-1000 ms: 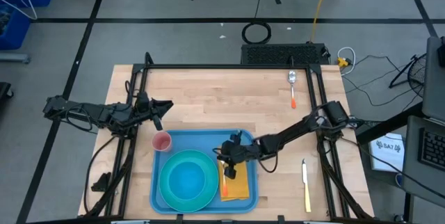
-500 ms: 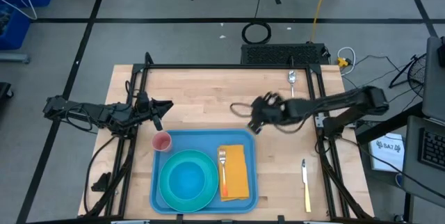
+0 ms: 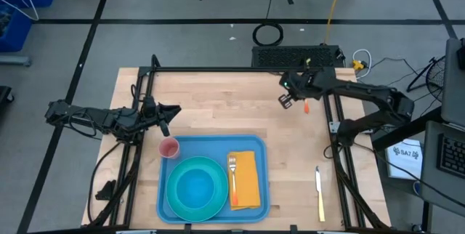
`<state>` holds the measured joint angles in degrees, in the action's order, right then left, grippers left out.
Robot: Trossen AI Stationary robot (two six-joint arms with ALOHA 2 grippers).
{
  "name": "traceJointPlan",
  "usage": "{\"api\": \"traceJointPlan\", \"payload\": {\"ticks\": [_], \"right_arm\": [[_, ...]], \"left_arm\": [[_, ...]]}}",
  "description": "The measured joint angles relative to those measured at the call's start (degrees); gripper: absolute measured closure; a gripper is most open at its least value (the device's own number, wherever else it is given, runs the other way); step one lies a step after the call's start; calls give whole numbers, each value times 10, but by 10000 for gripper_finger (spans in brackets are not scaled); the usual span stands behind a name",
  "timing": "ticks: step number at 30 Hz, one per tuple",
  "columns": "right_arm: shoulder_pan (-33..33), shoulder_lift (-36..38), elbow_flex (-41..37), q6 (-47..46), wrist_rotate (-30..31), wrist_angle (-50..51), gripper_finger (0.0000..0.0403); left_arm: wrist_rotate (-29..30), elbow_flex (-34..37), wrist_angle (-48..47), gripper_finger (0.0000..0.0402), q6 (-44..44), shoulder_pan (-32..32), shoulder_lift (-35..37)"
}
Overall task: Set up tray
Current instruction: Put the white orange spoon on the yellow napkin
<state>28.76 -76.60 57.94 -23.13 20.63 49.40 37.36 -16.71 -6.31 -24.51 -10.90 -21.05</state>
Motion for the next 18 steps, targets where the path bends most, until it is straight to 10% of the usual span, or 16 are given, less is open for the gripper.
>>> {"api": "traceJointPlan", "payload": {"ticks": [10, 18], "right_arm": [[132, 0, -90, -33, -31, -21, 397], [148, 0, -121, -34, -43, -107, 297]], "left_arm": [[1, 0, 0, 334, 0, 0, 0], [2, 0, 0, 334, -7, 0, 0]]}}
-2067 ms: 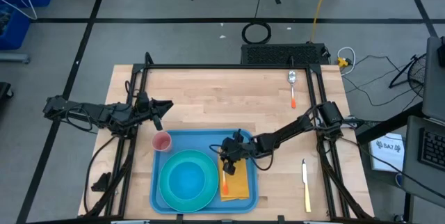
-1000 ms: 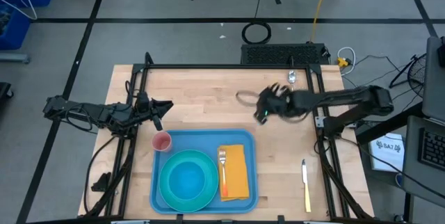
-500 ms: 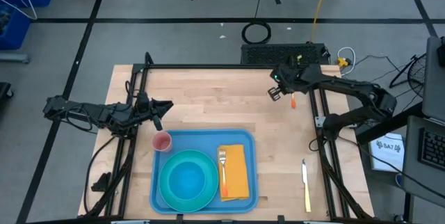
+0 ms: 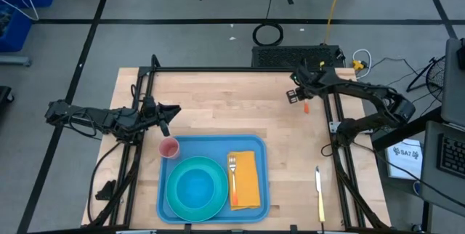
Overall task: Set up tray
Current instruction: Put the white orange spoon on the yellow napkin
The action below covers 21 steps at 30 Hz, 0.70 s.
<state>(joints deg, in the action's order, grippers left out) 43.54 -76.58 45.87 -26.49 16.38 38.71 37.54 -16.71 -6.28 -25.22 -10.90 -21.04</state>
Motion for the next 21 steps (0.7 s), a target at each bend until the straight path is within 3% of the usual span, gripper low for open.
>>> {"api": "traceJointPlan", "payload": {"ticks": [3, 7, 14, 21], "right_arm": [[16, 0, 0, -10, 27, 1, 272], [30, 0, 0, -29, 47, -1, 270], [41, -7, 0, -52, 19, -4, 288], [39, -69, 0, -44, -2, -8, 289]], "left_arm": [[0, 0, 0, 334, -4, 0, 0], [0, 0, 0, 334, -4, 0, 0], [0, 0, 0, 334, -5, 0, 0], [-1, 0, 0, 334, -6, 0, 0]]}}
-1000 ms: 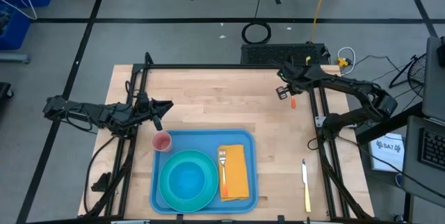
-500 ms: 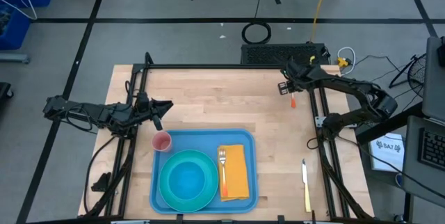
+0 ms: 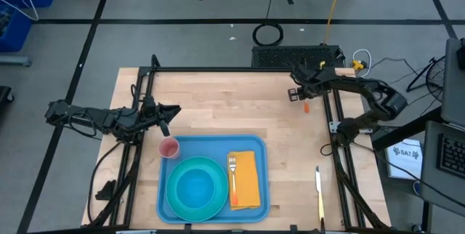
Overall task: Set up tray
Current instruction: Put the white orange spoon on the yellow napkin
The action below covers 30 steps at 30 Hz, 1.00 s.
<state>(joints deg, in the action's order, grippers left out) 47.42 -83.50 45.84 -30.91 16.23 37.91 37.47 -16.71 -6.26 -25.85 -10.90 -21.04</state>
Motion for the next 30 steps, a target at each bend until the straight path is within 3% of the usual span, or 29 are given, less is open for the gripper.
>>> {"api": "traceJointPlan", "payload": {"ticks": [12, 23, 26, 30], "right_arm": [[8, -36, 0, 18, 1, -37, 294], [16, -32, -52, 32, 3, -92, 301], [17, -29, -52, 39, -25, -101, 322], [17, -29, -53, 60, -59, -115, 387]], "left_arm": [[-1, 0, -10, 334, 2, 0, 0], [0, 0, -12, 334, 2, 0, 0], [0, 0, -11, 334, 2, 0, 0], [0, 0, -11, 334, 2, 0, 0]]}}
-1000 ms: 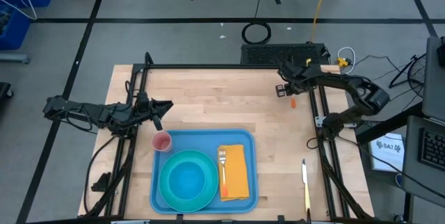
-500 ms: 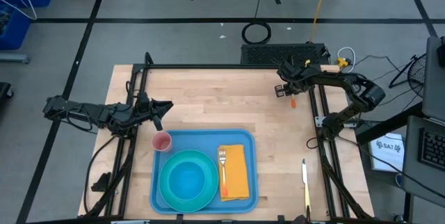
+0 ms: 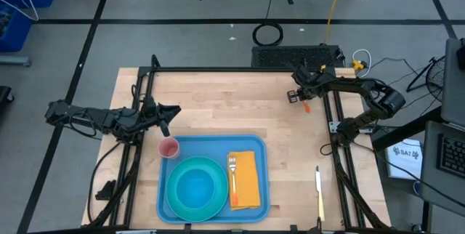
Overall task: Set up tray
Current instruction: Put the white orange spoon on the yellow napkin
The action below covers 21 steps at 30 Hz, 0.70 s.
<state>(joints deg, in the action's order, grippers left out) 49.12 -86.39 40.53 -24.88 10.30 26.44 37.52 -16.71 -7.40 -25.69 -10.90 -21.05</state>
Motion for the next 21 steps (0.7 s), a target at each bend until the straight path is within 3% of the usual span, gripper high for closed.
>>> {"api": "traceJointPlan", "payload": {"ticks": [7, 11, 18, 21], "right_arm": [[-27, 18, -1, 7, -22, -15, 398], [-87, 73, -4, 7, -80, -13, 400], [-290, 203, -3, -76, -86, -35, 401], [-401, 241, -3, -147, -44, -41, 402]], "left_arm": [[0, 0, 0, 334, 0, 0, 0], [0, 0, 0, 334, 1, 0, 0], [0, 0, -1, 334, 15, 0, 0], [0, 0, -4, 334, 42, 0, 1]]}}
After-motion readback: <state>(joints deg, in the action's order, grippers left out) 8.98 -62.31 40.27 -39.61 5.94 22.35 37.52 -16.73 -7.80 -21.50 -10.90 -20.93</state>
